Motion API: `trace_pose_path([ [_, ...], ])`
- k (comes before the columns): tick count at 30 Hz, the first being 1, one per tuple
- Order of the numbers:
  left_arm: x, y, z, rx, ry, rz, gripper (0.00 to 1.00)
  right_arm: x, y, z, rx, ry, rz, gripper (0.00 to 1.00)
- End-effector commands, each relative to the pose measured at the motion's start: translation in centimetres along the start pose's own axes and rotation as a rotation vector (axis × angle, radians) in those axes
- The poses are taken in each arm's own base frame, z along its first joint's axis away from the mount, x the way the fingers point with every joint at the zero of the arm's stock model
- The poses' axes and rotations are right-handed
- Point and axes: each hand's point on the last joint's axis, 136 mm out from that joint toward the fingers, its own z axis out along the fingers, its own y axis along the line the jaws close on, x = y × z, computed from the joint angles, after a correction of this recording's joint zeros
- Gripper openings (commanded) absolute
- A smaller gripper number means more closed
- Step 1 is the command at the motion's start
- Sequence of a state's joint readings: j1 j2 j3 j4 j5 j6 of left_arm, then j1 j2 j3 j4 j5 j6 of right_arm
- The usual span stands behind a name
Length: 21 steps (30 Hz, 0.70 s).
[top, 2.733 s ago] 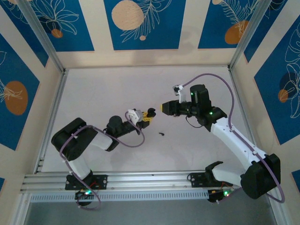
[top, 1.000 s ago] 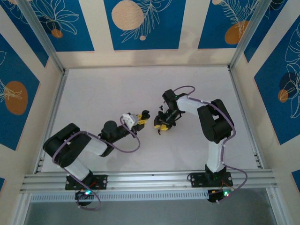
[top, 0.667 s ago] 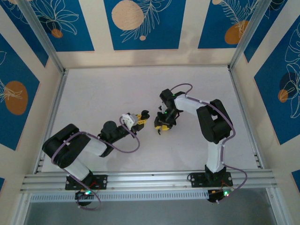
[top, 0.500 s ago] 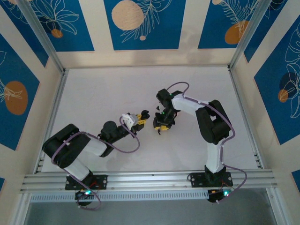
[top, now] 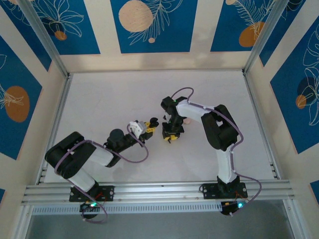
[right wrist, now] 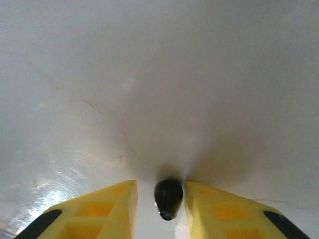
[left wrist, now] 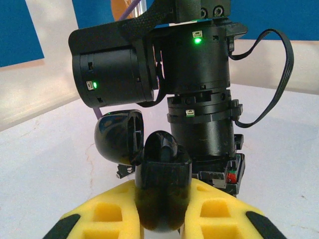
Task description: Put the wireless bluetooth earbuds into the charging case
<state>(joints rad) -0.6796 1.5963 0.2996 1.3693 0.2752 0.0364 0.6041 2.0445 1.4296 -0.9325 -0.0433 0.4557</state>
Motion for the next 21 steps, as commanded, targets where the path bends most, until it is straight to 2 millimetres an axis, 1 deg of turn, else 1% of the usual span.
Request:
trace_pose_path([
  [1,-1.4,-0.2,-0.4,-0.006,-0.048,0.030,0.11,0.3,-0.2,0.7,0.038,0.024,-0.011,0.27],
  [6,-1.2,-0.3,-0.4,-0.004,-0.044,0.030,0.11,0.1,-0.1,0.9,0.026,0.006,-0.010,0.19],
  [10,-1.0,-0.3,-0.4,-0.002,-0.039,0.031,0.11,-0.5,0.1,-0.1,-0.006,-0.059,-0.002,0.16],
  [14,-0.5,-0.4,-0.1,0.006,-0.026,0.025,0.11,-1.3,0.4,-2.2,-0.076,-0.169,0.013,0.14],
  [21,-0.7,-0.3,1.0,0.017,-0.033,0.010,0.11,-2.4,1.0,-7.6,-0.217,-0.403,-0.008,0.13],
])
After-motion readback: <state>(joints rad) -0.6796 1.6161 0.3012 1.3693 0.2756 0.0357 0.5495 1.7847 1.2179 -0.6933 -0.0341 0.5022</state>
